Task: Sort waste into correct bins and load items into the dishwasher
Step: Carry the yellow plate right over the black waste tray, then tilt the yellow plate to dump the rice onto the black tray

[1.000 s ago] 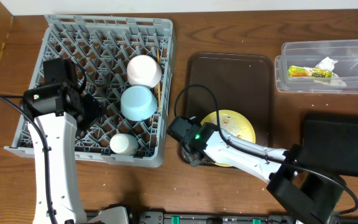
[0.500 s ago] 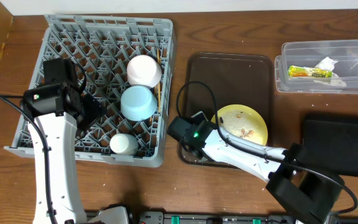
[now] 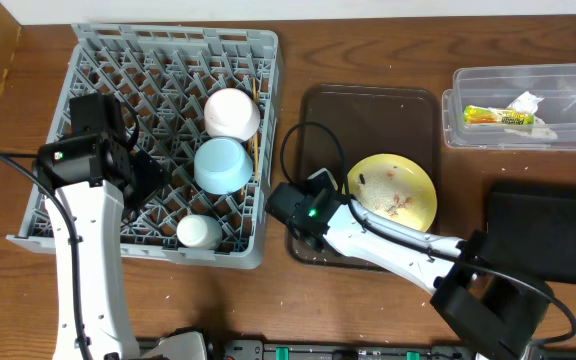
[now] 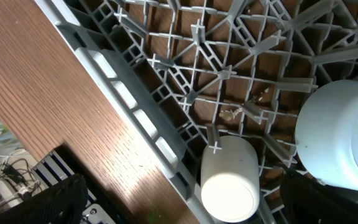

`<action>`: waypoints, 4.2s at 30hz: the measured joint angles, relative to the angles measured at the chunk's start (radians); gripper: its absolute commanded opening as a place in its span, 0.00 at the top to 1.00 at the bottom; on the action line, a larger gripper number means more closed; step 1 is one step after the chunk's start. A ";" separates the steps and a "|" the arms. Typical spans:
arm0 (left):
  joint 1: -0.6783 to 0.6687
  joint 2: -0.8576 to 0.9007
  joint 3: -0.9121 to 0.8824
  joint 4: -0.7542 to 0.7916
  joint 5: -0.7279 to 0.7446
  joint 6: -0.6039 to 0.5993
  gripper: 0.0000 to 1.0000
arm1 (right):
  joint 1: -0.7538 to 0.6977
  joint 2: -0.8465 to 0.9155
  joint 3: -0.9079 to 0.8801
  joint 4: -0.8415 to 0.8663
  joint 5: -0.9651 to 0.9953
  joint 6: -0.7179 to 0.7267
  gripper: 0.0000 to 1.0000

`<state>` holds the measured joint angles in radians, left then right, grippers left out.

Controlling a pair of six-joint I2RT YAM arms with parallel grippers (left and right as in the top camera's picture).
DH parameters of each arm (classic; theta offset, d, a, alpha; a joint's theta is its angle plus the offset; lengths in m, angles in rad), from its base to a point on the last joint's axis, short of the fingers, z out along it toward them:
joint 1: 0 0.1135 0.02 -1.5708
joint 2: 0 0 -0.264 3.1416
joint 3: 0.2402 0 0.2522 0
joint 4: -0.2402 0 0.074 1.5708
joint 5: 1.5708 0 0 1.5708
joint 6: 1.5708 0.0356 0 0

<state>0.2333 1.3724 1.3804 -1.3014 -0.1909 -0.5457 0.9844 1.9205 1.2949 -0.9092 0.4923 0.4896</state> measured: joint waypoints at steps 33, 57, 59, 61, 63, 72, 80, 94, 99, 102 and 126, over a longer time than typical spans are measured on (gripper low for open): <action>0.000 0.000 0.000 0.000 0.000 0.000 0.00 | -0.377 -0.005 0.243 -0.410 0.086 0.358 0.99; 0.000 0.000 0.000 0.000 0.000 0.000 0.01 | -1.062 -0.119 0.243 -0.311 -0.311 0.229 0.99; 0.000 0.000 0.000 0.000 0.000 0.000 0.00 | -1.091 -0.119 0.243 -0.311 -0.352 0.217 0.99; 0.000 0.000 0.000 0.000 0.000 0.000 0.00 | -1.111 -0.119 0.243 -0.311 -0.389 0.206 0.99; 0.000 0.000 0.000 0.000 0.000 0.000 0.00 | -1.130 -0.119 0.243 -0.310 -0.426 0.196 0.99; 0.000 0.000 0.000 0.000 0.000 0.000 0.00 | -1.223 -0.119 0.243 -0.324 -0.635 0.098 0.99; 0.000 0.000 0.000 0.000 0.000 0.000 0.00 | -1.311 -0.119 0.243 -0.385 -0.738 0.017 0.99; 0.000 0.000 0.000 0.000 0.000 0.000 0.00 | -1.367 -0.119 0.243 -0.434 -0.909 -0.119 0.99; 0.000 0.000 0.000 0.000 0.000 0.000 0.00 | -1.371 -0.119 0.243 -0.452 -0.959 -0.144 0.99; 0.000 0.000 0.000 0.000 0.000 0.000 0.00 | -1.397 -0.119 0.243 -0.481 -0.996 -0.171 0.99; 0.000 0.000 0.000 0.000 0.000 0.000 0.00 | -1.556 -0.228 0.243 -0.559 -1.118 -0.342 0.99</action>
<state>0.2333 1.3724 1.3804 -1.3014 -0.1909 -0.5457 -0.5720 1.6928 1.5383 -1.4685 -0.6254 0.1478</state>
